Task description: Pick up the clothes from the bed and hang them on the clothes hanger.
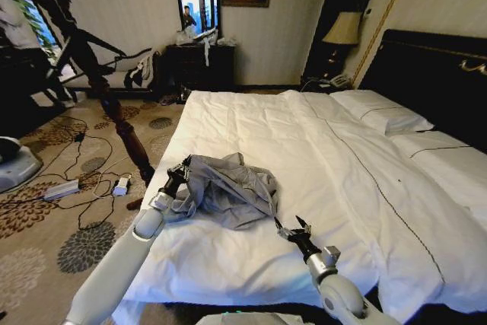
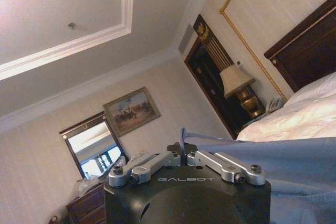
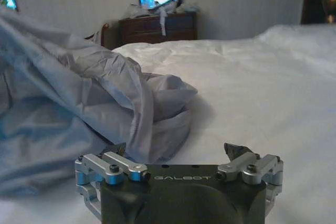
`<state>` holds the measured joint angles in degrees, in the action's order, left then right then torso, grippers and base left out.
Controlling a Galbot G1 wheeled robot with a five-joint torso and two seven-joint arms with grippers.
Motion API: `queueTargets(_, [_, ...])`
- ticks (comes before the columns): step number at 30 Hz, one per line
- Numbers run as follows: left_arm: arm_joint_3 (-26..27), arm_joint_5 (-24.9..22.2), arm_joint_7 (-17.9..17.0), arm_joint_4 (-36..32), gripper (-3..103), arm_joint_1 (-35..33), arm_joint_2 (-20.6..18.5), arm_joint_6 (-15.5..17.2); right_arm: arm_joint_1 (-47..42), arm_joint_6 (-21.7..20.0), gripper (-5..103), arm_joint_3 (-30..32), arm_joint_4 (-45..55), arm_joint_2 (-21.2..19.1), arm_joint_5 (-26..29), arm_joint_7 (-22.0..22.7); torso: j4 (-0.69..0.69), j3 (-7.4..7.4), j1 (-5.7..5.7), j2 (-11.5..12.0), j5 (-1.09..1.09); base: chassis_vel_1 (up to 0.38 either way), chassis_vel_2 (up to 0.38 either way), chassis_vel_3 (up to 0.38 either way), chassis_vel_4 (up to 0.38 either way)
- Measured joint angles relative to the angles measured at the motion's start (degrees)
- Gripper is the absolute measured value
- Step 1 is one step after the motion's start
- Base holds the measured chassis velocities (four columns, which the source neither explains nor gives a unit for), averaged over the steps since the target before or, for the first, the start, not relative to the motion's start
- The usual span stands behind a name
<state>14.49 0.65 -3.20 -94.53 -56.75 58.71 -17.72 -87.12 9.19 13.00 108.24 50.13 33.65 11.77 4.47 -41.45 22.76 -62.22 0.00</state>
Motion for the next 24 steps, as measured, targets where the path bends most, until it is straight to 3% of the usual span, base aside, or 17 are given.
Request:
queueTargets(8, [-0.4,-0.3,-0.1,-0.5,0,0.6,0.1,0.2,3.2,1.3,100,-1.3,-3.4,0.6,-1.4,-1.2,-0.01,0.0,0.0,0.0,0.0,0.0,0.0,0.0,0.0])
queueTargets(12, [-0.4,-0.6,-0.2,-1.0,0,1.2,0.4,0.6,5.1,5.9,100,-2.9,-7.0,0.2,-1.0,-10.0,-0.01,0.0,0.0,0.0,0.0,0.0,0.0,0.0,0.0])
queueTargets(20, [-0.2,-0.5,-0.2,-1.5,0,0.6,0.9,0.8,8.3,7.3,102,-5.7,-10.5,0.6,-1.4,-13.4,-0.01,0.0,0.0,0.0,0.01,0.0,0.0,0.0,0.0])
queueTargets(23, [-0.1,-0.4,-0.2,-1.6,0,0.4,0.9,0.8,9.4,7.3,88,-6.4,-11.8,1.1,-1.4,-14.4,-0.01,0.0,0.0,0.0,0.01,0.0,0.0,0.0,0.0])
queueTargets(24, [-0.1,-0.4,-0.2,-1.6,0,0.4,0.9,0.8,9.4,7.3,88,-6.4,-11.8,1.1,-1.4,-14.4,-0.01,0.0,0.0,0.0,0.01,0.0,0.0,0.0,0.0])
